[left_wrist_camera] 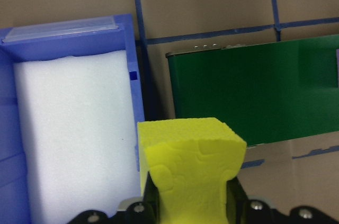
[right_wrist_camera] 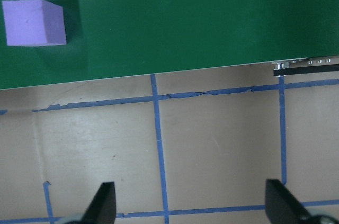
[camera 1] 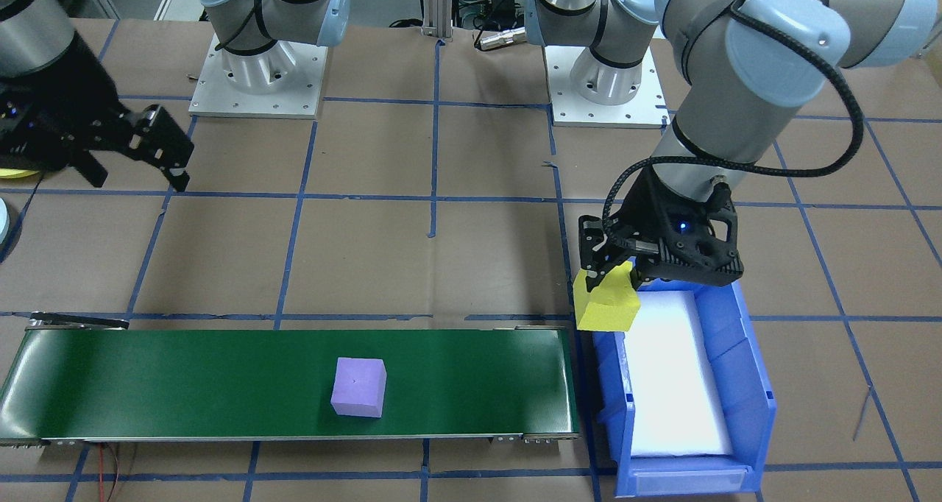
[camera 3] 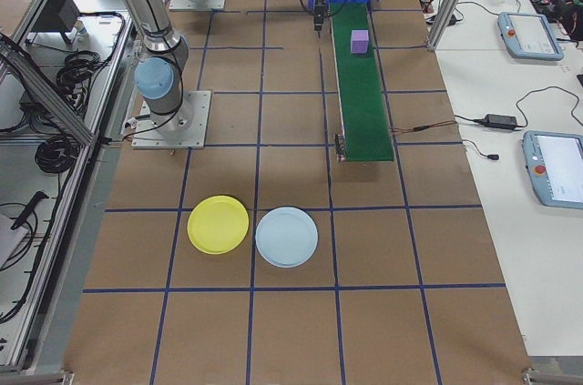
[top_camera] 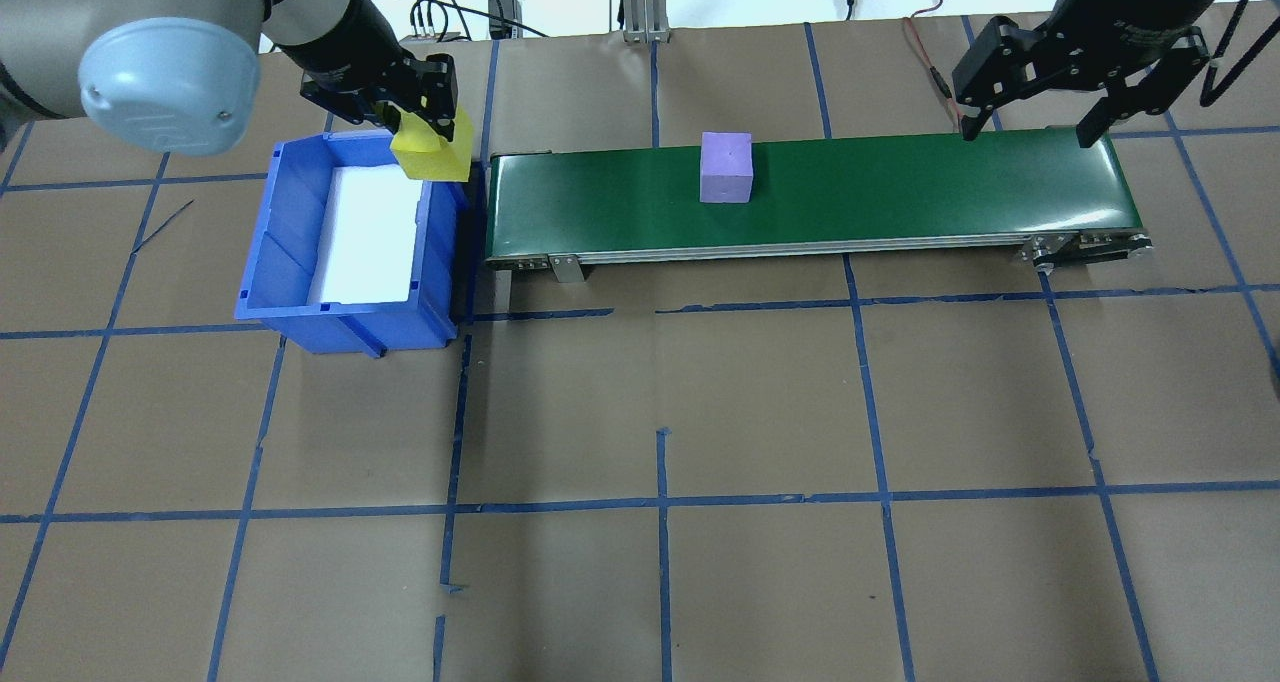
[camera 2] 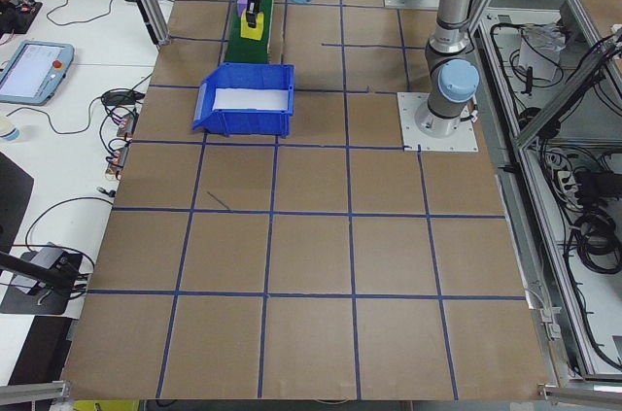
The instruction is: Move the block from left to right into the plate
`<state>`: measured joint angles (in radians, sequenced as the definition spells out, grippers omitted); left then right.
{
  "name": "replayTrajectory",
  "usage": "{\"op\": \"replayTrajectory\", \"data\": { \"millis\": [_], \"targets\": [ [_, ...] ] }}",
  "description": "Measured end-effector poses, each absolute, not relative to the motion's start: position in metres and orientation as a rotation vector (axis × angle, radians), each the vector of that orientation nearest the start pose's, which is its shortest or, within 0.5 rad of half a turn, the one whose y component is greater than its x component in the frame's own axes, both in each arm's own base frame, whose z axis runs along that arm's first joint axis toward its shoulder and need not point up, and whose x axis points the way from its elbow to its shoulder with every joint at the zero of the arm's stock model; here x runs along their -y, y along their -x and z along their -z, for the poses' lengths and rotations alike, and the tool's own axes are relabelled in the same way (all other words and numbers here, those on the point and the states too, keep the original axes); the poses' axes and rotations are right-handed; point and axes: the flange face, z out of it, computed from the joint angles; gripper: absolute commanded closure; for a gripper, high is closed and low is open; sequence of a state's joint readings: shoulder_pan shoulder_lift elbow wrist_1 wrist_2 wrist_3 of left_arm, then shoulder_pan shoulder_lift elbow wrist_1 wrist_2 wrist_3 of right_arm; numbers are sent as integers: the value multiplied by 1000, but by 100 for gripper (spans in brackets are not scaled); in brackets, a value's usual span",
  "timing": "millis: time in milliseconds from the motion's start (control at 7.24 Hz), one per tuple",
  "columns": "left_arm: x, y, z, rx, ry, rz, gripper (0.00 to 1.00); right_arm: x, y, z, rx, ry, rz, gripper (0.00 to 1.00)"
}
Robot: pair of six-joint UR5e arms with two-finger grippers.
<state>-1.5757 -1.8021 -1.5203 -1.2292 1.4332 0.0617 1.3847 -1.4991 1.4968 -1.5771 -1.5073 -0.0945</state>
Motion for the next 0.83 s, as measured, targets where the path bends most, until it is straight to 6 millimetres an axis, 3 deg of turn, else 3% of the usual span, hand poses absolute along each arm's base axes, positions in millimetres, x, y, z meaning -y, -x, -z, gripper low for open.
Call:
{"op": "replayTrajectory", "data": {
  "millis": [276,552,691,829],
  "targets": [
    [630,165,-370,-3321,-110,320,77,580,15,-436,-3048,-192,-96,0],
    [645,181,-331,-3361,-126,320,75,617,43,-388,-3005,-154,-101,0],
    [648,185,-321,-3368,-124,305,1,632,49,-372,-3000,-98,-57,0],
    [650,186,-310,-3371,-113,277,0,644,52,-357,-2988,-54,-5,0]
  ]
}}
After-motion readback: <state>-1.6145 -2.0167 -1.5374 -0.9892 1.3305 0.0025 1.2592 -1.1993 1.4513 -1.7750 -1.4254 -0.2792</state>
